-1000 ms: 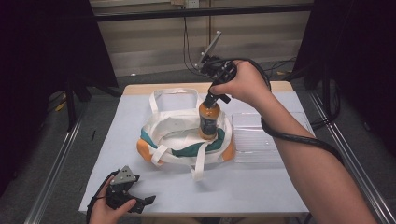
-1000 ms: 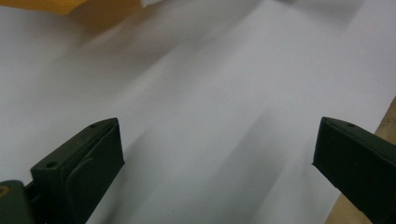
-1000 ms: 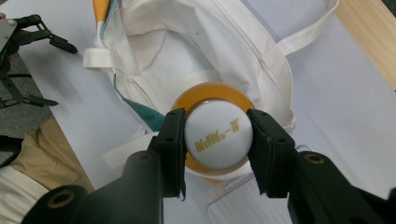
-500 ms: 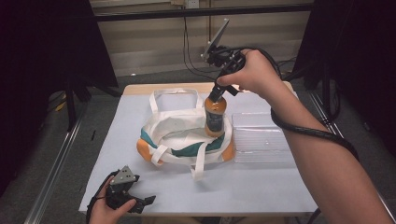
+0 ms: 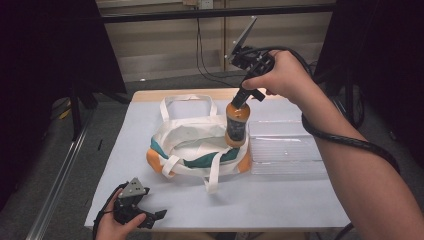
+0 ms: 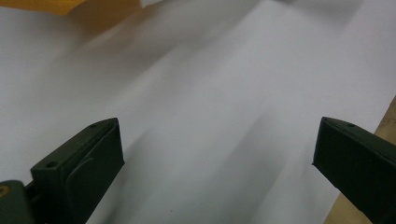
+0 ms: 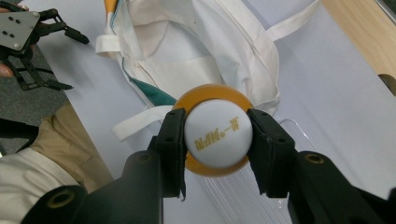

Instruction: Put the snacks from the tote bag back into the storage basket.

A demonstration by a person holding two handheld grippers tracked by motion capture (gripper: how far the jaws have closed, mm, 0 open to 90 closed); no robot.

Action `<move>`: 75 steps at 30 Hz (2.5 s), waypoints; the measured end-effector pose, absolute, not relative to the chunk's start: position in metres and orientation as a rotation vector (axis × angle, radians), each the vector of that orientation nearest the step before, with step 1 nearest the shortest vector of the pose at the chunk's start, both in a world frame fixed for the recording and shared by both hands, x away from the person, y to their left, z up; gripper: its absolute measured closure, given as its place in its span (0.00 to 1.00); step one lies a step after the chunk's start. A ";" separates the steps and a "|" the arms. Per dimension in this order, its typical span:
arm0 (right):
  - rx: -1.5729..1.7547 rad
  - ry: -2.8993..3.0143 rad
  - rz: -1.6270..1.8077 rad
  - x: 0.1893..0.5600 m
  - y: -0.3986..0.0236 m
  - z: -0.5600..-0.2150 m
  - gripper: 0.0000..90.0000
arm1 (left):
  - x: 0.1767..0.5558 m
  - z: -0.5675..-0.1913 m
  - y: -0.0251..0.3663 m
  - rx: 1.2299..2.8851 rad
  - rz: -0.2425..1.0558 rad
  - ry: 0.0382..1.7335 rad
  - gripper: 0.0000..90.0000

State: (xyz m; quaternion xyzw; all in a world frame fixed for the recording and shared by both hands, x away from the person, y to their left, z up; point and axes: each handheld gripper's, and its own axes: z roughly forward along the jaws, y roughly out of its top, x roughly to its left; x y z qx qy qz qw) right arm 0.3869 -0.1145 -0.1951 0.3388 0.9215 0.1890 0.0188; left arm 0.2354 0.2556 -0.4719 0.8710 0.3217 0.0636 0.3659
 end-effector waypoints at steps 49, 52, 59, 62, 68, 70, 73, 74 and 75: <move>1.140 2.813 0.530 0.373 -0.174 -0.207 0.67 | 0.236 -0.470 0.254 2.249 0.184 0.822 0.02; 1.149 2.815 0.523 0.373 -0.179 -0.207 0.67 | 0.235 -0.470 0.254 2.248 0.183 0.824 0.02; 1.136 2.807 0.526 0.370 -0.185 -0.209 0.67 | 0.236 -0.470 0.254 2.248 0.183 0.822 0.01; 1.143 2.809 0.534 0.369 -0.188 -0.211 0.67 | 0.236 -0.469 0.254 2.250 0.187 0.819 0.01; 1.185 2.814 0.542 0.367 -0.194 -0.215 0.67 | 0.236 -0.470 0.254 2.247 0.181 0.823 0.01; 1.175 2.817 0.539 0.367 -0.196 -0.216 0.67 | 0.236 -0.470 0.253 2.246 0.180 0.820 0.01; 1.163 2.821 0.544 0.366 -0.198 -0.218 0.67 | 0.236 -0.469 0.254 2.250 0.183 0.813 0.02; 1.170 2.824 0.540 0.366 -0.198 -0.219 0.67 | 0.236 -0.469 0.254 2.248 0.184 0.817 0.02; 1.182 2.823 0.545 0.365 -0.199 -0.220 0.67 | 0.236 -0.470 0.253 2.244 0.179 0.823 0.02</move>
